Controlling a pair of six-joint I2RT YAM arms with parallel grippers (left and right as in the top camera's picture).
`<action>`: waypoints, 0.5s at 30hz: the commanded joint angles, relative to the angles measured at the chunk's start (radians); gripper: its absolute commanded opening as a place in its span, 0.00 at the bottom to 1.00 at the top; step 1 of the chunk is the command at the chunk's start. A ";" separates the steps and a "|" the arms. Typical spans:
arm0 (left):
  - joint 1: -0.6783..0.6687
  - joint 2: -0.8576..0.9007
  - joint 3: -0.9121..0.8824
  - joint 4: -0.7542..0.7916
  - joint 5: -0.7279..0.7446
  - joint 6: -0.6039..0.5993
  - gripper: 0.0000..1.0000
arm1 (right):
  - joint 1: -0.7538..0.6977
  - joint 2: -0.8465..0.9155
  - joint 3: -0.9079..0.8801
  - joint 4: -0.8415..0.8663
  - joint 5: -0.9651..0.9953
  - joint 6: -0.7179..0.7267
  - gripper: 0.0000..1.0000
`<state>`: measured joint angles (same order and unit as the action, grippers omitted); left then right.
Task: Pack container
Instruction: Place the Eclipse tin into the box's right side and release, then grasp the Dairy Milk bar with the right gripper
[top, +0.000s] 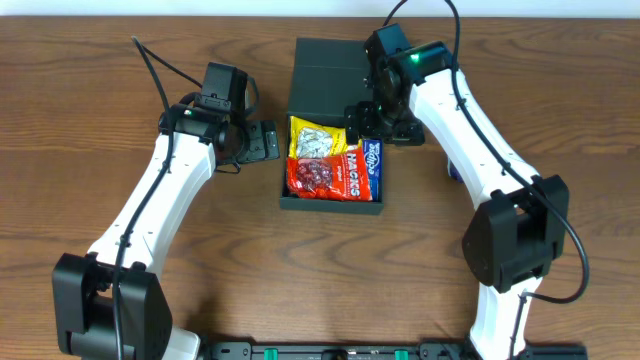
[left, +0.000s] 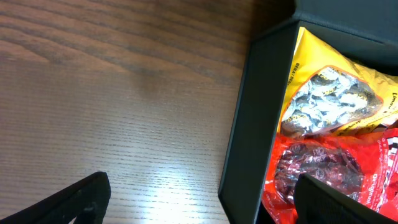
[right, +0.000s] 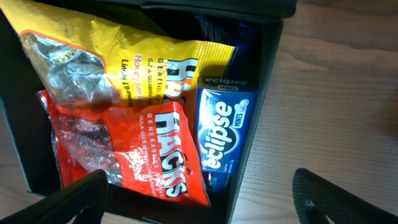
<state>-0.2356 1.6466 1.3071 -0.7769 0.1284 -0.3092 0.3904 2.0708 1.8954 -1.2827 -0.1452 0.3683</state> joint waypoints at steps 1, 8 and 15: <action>0.007 0.008 0.010 -0.002 0.003 0.018 0.95 | -0.004 -0.002 0.014 -0.002 0.018 0.002 0.93; 0.007 0.008 0.010 -0.010 0.003 0.018 0.95 | -0.141 -0.003 0.014 -0.041 0.155 0.001 0.96; 0.007 0.008 0.010 -0.008 0.003 0.018 0.95 | -0.339 -0.002 0.005 -0.035 0.227 -0.033 0.96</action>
<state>-0.2356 1.6466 1.3071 -0.7818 0.1280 -0.3092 0.0933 2.0708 1.8954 -1.3212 0.0357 0.3622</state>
